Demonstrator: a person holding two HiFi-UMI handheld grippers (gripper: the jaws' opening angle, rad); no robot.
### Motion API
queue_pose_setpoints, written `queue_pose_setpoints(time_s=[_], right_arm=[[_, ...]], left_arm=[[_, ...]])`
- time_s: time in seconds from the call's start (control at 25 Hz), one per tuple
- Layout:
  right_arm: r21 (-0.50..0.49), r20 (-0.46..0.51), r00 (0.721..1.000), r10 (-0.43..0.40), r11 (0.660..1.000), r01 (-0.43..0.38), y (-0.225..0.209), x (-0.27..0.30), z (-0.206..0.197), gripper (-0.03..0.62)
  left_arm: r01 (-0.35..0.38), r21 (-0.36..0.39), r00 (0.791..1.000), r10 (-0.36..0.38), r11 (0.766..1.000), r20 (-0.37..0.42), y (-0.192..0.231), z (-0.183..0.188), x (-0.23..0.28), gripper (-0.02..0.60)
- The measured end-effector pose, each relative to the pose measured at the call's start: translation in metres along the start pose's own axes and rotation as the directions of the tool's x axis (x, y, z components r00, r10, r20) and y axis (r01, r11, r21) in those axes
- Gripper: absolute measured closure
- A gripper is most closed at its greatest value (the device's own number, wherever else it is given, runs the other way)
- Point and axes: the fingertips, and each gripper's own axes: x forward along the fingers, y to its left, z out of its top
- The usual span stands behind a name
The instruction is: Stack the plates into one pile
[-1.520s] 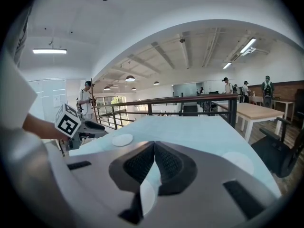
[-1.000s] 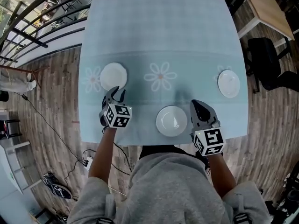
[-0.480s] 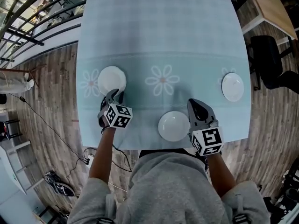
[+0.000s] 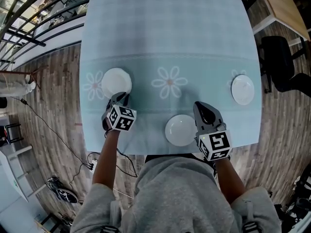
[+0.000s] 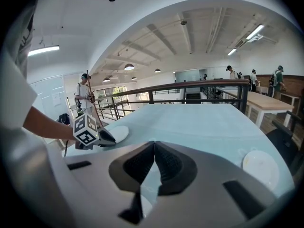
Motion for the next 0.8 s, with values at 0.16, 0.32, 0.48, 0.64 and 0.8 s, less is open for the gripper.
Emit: queue_pose_setpoints(time_s=[0.16,0.32,0.48,0.64,0.8], right_arm=[[-0.009,0.01,1.0,-0.004,1.0,0.004,0.001,-0.006,0.0,0.568],[-0.014,0.034,0.999,-0.018,1.0,0.018,-0.002,-0.017,0.005,0.568],[-0.021,0.061,0.998,-0.031,0.999,0.032,-0.005,-0.031,0.007,0.568],[-0.023,0.086,0.995,-0.046,0.999,0.048,-0.008,-0.05,0.006,0.568],[-0.022,0.107,0.992,-0.061,0.998,0.064,-0.013,-0.075,0.001,0.568]], left_arm=[[-0.027,0.03,1.0,0.027,0.999,-0.002,-0.001,0.002,-0.003,0.542],[-0.08,0.035,0.996,0.079,0.996,0.03,0.004,0.008,-0.017,0.552],[-0.137,0.026,0.988,0.135,0.99,0.081,0.011,0.018,-0.036,0.558],[-0.178,0.033,0.978,0.173,0.984,0.118,0.007,0.027,-0.055,0.561],[-0.193,0.04,0.971,0.185,0.98,0.154,-0.009,0.038,-0.075,0.561]])
